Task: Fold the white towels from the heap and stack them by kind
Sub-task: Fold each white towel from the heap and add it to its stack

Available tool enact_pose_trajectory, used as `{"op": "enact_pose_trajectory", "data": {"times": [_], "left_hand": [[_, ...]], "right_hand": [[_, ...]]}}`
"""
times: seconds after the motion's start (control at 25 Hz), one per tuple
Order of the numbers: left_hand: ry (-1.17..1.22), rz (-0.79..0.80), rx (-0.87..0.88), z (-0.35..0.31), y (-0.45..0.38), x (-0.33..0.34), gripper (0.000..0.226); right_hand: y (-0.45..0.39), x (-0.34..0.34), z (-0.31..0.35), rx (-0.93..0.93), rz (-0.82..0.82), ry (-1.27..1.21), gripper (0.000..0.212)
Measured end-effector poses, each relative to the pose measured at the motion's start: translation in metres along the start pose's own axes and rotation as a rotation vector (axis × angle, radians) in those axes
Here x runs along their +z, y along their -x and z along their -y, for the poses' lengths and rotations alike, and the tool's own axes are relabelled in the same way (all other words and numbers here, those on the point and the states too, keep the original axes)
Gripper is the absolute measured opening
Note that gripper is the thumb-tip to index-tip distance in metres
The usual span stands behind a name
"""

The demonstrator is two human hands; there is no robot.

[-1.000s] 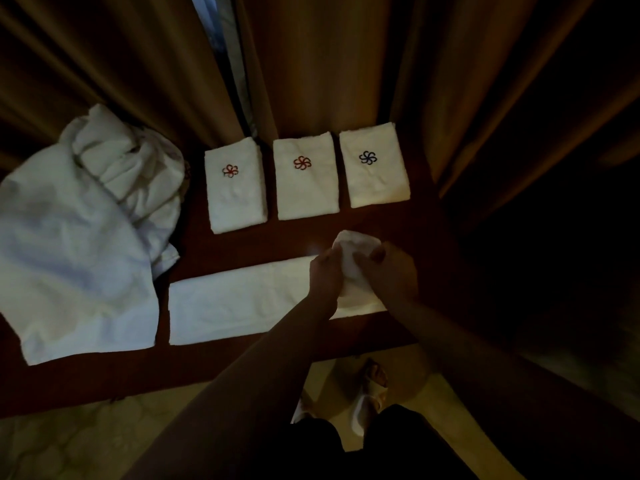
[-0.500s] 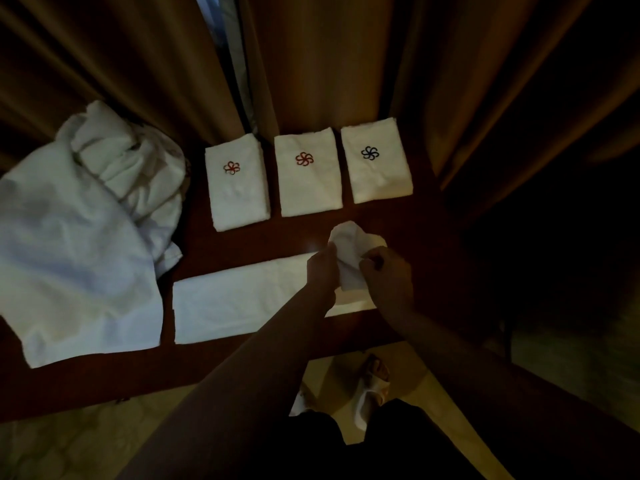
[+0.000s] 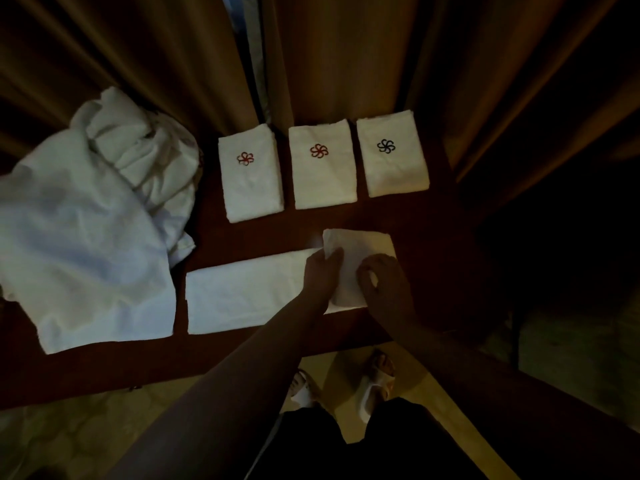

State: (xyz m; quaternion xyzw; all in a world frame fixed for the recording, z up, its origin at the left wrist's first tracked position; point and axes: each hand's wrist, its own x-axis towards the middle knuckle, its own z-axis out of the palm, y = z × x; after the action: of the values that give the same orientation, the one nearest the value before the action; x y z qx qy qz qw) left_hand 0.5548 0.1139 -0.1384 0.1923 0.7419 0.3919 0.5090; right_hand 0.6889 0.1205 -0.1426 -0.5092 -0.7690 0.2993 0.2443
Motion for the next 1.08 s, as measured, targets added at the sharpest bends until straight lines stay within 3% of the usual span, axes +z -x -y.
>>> {"op": "enact_pose_trajectory", "data": {"times": [0.16,0.4,0.56,0.72,0.8,0.88,0.96,1.08], "left_hand": [[-0.030,0.010,-0.034,0.010,-0.003,-0.024,0.038],[-0.099,-0.064,-0.115,0.046,-0.032,-0.048,0.037],[-0.034,-0.052,-0.188,0.063,-0.052,-0.051,0.035],[-0.105,-0.140,-0.124,0.077,-0.064,-0.052,0.030],[-0.277,-0.265,0.010,0.081,-0.059,-0.051,0.039],[-0.620,-0.357,0.331,0.086,-0.056,-0.047,0.048],[-0.938,-0.211,0.567,0.094,-0.056,-0.037,0.053],[-1.123,0.079,0.453,0.110,-0.060,-0.032,0.071]], "right_hand": [[-0.018,0.007,-0.028,0.183,0.036,0.150,0.013],[-0.028,0.033,-0.053,0.356,0.322,0.194,0.054],[-0.033,0.044,-0.062,0.425,0.310,0.273,0.056],[-0.036,0.052,-0.067,0.408,0.257,0.286,0.054],[-0.036,0.056,-0.065,0.452,0.146,0.215,0.057],[-0.039,0.058,-0.065,0.538,0.076,0.168,0.061],[-0.039,0.058,-0.070,0.630,0.114,0.170,0.068],[-0.043,0.057,-0.082,0.796,0.207,0.148,0.080]]}}
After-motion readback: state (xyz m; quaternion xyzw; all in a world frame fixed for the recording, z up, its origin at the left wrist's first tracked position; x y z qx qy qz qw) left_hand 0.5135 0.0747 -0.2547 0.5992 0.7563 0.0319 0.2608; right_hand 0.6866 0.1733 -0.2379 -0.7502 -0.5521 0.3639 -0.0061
